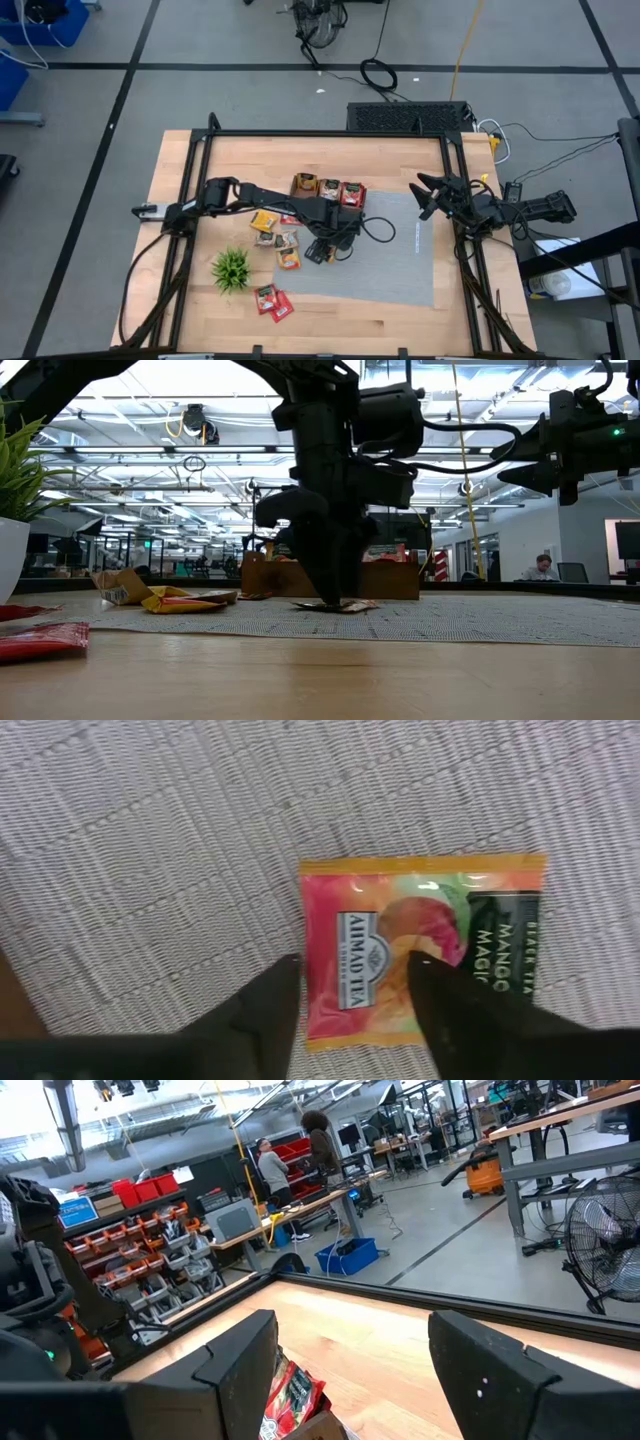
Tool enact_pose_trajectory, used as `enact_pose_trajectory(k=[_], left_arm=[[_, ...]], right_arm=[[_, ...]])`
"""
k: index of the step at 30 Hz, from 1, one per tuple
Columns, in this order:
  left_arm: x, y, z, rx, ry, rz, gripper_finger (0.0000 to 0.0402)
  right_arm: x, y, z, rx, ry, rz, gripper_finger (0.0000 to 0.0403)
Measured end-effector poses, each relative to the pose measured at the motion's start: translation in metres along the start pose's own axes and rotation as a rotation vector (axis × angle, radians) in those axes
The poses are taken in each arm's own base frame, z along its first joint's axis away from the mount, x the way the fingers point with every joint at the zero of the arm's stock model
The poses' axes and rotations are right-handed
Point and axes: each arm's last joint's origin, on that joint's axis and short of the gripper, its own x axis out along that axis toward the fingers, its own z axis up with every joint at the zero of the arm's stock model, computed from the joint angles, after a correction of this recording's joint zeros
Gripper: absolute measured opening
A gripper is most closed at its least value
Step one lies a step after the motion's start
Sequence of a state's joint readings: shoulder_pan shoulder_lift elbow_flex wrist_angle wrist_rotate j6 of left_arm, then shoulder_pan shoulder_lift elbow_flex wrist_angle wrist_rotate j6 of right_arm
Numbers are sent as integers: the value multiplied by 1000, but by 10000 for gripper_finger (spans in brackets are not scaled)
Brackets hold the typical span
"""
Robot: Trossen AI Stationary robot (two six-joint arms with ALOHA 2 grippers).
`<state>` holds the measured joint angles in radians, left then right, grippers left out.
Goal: Pick & Place Tea
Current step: Put the yellow tea bag into the left section of the wooden organizer
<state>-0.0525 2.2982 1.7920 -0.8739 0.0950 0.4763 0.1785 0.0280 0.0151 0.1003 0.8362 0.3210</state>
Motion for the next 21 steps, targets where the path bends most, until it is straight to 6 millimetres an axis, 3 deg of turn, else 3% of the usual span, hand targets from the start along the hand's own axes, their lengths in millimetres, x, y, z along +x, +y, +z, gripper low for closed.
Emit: enact_pose_trajectory(k=[8,15,21], left_arm=[[3,-3,0,3,-16,-43,23],[4,-3,-1,2,-13,-45,29],[-2,-3,-1,-15,-12,-20,9]], right_arm=[[0,0,0,0,0,0,242],[0,0,0,-1,1,0,242],[0,0,0,-1,1,0,242]])
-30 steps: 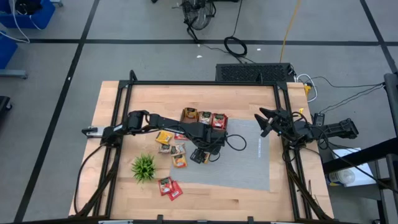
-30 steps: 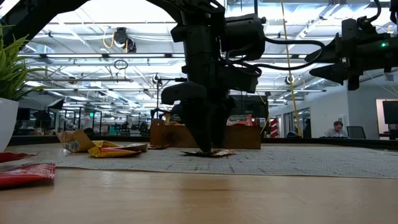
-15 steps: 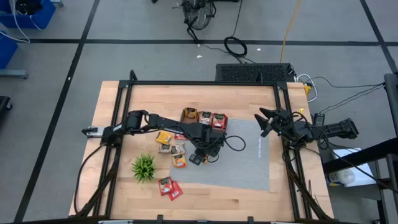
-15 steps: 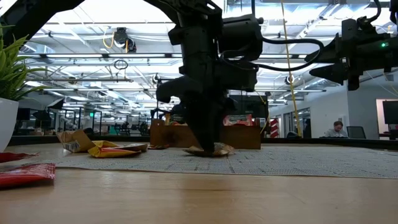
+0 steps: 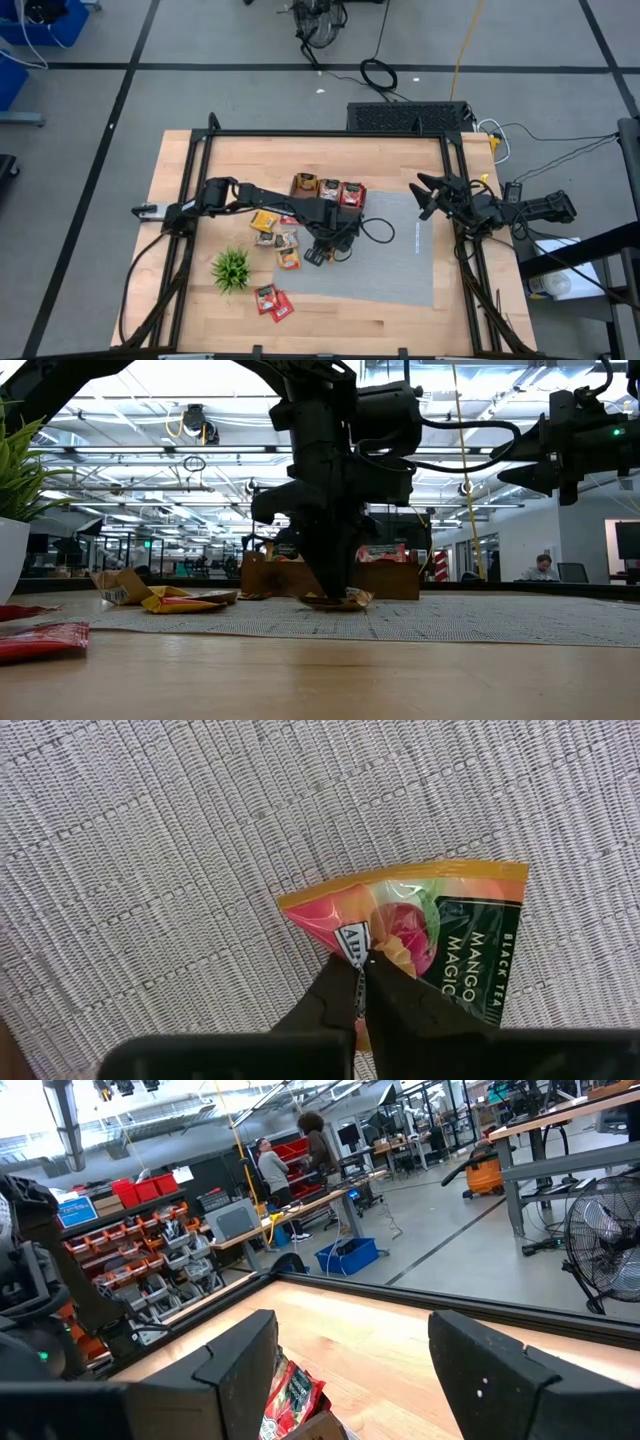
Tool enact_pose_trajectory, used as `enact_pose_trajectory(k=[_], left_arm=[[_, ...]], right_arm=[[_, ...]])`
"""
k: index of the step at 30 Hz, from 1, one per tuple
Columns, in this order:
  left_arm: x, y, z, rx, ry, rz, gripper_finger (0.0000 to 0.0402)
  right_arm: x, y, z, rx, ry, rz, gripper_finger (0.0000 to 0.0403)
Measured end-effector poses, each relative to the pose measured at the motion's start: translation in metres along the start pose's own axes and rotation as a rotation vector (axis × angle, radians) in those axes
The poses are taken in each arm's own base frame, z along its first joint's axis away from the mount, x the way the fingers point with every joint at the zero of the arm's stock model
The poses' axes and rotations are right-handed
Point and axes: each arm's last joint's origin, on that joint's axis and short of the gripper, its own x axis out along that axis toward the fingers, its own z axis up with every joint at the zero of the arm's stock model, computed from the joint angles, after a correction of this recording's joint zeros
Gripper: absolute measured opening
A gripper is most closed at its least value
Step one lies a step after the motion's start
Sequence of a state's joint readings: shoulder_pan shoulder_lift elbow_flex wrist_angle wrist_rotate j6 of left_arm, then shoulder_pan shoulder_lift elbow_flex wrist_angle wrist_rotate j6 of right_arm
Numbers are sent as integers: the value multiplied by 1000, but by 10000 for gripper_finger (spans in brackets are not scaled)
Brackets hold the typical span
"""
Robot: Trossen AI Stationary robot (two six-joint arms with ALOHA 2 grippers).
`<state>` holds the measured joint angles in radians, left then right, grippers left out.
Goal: Pick & Place Tea
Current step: Put the yellow tea bag into the left section of the wooden organizer
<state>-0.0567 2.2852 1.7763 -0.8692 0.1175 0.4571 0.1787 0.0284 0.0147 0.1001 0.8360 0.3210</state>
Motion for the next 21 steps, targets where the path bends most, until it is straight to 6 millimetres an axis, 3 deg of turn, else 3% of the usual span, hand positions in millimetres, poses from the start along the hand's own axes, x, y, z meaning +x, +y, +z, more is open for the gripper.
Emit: enact_pose_trajectory(k=[4,9,21], left_arm=[[-15,-2,0,-20,8,56,14],[-60,-5,-1,-81,-50,109,8],[-146,-44,-14,-134,-90,140,8]], right_arm=[[0,0,0,0,0,0,242],[0,0,0,0,0,-1,242],[0,0,0,0,0,0,242]])
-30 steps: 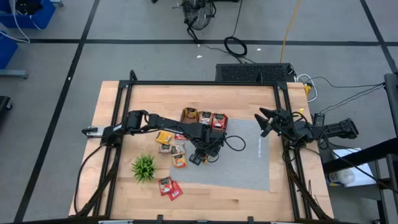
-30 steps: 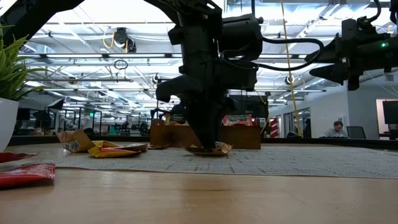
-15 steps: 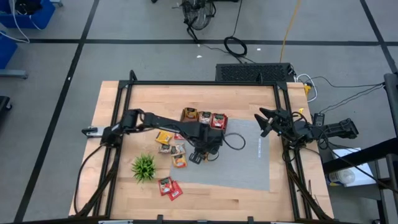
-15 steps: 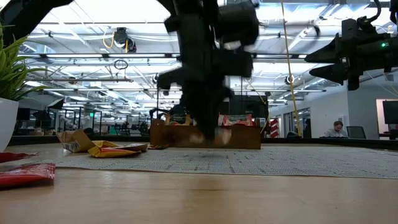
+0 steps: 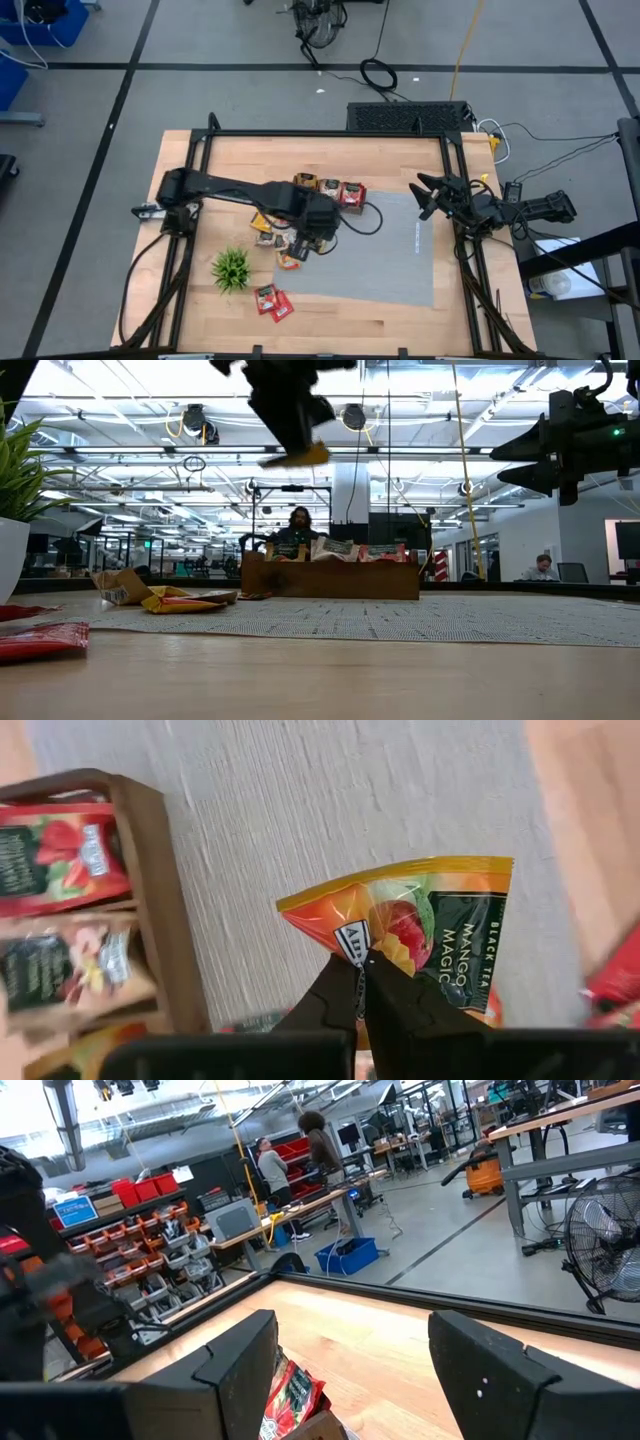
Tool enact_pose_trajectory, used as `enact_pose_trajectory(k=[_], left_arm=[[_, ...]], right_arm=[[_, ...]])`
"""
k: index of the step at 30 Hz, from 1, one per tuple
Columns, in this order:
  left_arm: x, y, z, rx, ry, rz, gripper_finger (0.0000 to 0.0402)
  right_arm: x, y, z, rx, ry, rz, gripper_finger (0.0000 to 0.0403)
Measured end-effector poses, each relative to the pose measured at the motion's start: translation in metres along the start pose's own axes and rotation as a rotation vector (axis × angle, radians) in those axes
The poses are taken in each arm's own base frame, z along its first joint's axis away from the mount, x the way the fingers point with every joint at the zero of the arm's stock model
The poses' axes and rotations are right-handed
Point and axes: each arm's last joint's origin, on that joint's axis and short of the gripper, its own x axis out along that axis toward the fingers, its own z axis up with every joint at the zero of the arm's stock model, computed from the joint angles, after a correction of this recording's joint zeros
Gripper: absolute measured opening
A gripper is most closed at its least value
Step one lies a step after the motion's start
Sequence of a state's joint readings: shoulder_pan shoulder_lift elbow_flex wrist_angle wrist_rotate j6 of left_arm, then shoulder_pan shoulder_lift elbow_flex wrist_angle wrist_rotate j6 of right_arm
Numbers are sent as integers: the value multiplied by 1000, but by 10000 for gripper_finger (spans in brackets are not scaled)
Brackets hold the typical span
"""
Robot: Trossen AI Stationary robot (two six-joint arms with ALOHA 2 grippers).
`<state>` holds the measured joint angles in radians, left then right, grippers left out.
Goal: Pick & Place Tea
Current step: Put the yellow tea bag into the left section of the wooden organizer
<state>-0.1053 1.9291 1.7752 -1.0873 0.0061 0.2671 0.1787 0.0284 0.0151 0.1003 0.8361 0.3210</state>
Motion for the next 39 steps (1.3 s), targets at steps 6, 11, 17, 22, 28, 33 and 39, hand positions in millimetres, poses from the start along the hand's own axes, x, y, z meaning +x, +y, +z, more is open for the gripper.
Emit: enact_pose_trajectory(k=[6,11,17,22,28,33,39], left_arm=[[-32,-14,-10,-24,-2,-9,8],[-46,-22,-11,-23,-32,-10,8],[-45,-19,-15,-10,20,57,8],[-47,3,-26,56,129,235,8],[-48,28,-30,70,144,333,8],[-33,47,-38,60,155,377,8],[-3,64,-56,56,194,387,8]], right_arm=[[0,0,0,0,-1,-1,242],[0,0,0,0,0,0,242],[0,0,0,0,0,0,242],[0,0,0,0,0,-1,242],[0,0,0,0,0,0,242],[0,0,0,0,0,0,242],[0,0,0,0,0,0,242]])
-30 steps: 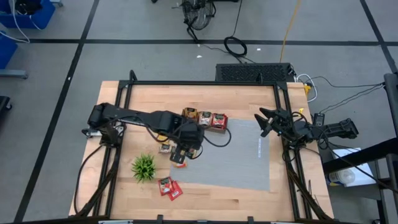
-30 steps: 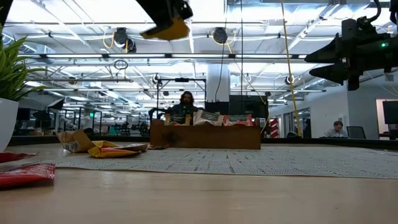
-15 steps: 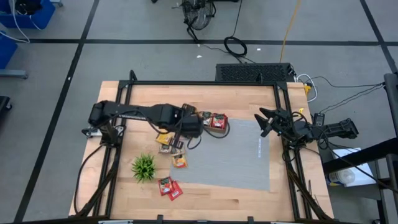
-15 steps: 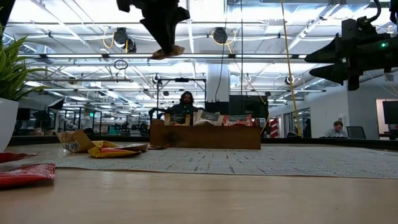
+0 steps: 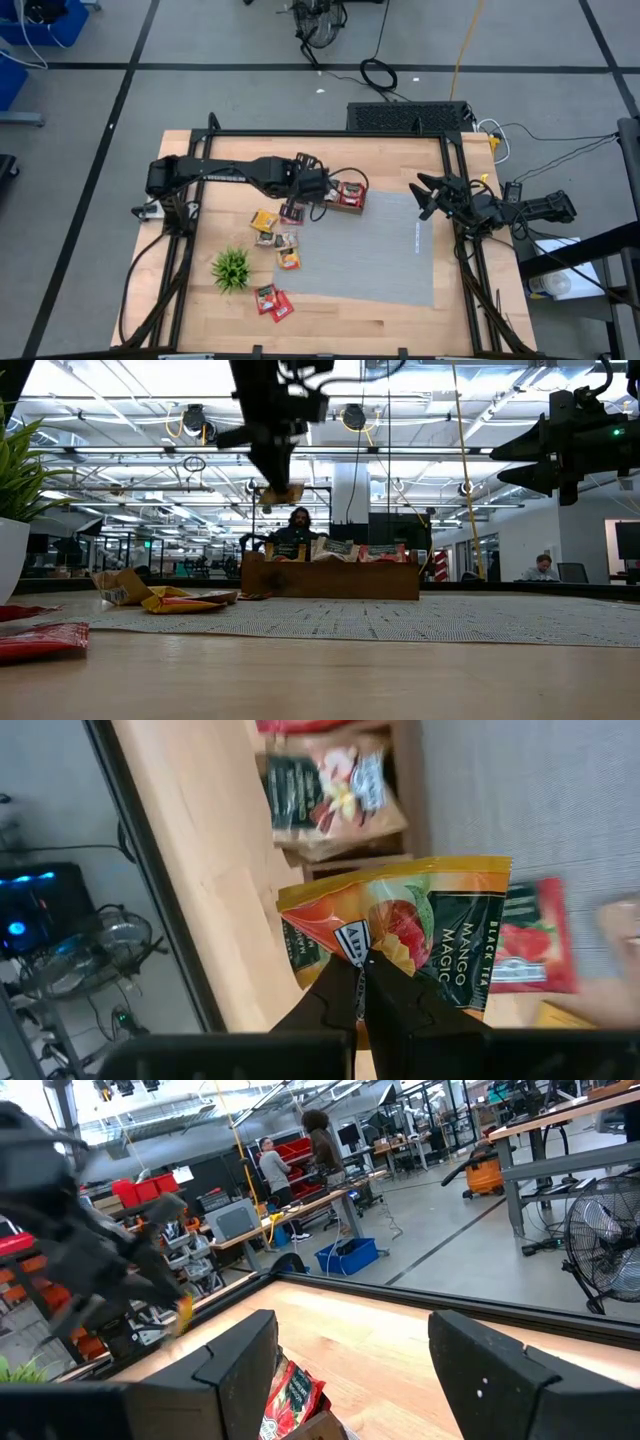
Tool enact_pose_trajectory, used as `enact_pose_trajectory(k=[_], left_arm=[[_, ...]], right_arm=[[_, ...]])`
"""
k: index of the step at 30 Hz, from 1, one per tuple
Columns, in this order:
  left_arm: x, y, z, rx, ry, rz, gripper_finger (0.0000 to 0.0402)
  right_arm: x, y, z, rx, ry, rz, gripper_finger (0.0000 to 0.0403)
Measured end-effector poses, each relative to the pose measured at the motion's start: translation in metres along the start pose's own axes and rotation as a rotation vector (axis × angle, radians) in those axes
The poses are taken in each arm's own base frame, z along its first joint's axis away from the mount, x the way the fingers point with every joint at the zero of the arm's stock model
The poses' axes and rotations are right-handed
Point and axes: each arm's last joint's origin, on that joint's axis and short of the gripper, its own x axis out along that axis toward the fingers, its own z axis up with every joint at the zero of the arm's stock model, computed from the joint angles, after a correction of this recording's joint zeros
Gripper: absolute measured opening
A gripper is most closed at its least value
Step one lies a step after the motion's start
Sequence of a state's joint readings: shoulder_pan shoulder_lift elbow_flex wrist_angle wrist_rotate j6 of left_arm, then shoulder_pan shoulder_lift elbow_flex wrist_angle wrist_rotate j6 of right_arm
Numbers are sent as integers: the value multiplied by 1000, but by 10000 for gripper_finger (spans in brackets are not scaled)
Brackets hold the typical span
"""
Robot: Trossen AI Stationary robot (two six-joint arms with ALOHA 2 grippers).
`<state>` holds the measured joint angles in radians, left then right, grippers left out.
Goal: Pick & Place Tea
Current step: Put the yellow tea bag into the left section of the wooden organizer
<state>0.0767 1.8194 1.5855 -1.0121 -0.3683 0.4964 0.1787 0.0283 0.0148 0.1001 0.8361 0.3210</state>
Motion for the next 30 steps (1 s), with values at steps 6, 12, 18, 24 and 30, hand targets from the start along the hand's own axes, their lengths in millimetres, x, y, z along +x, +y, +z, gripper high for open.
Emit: enact_pose_trajectory(k=[6,12,18,24,30], left_arm=[[36,1,-15,-25,15,12,8],[66,3,-30,-23,19,48,8],[76,6,-35,-16,1,79,8],[82,3,-37,-21,-24,64,8],[85,1,-38,8,-28,66,48]], right_arm=[[0,0,0,1,-1,0,242],[0,0,0,1,-1,0,242],[0,0,0,1,-1,0,242],[0,0,0,0,0,-1,242],[0,0,0,0,0,0,242]])
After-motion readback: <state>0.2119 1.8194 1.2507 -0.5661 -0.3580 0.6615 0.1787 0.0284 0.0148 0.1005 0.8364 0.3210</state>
